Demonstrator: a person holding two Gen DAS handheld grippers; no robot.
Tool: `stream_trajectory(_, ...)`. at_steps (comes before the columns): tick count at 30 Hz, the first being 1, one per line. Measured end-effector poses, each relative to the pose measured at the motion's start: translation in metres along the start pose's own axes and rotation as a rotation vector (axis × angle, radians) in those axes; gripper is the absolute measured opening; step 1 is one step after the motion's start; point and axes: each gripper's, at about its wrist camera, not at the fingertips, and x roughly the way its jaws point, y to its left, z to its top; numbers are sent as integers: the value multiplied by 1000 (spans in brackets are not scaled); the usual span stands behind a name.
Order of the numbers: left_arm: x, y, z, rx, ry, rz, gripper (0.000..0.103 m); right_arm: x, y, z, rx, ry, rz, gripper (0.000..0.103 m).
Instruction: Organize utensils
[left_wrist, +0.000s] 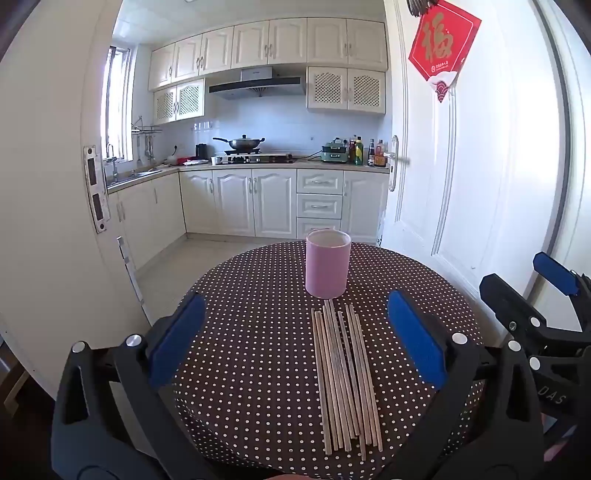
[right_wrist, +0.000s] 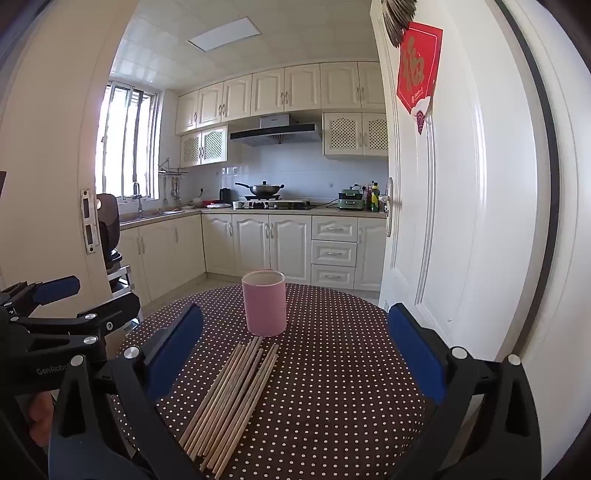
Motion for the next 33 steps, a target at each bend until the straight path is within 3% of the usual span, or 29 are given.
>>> stream_trajectory(33, -3, 0, 1, -6, -6, 7, 97, 0, 3, -2, 9, 8, 6, 96)
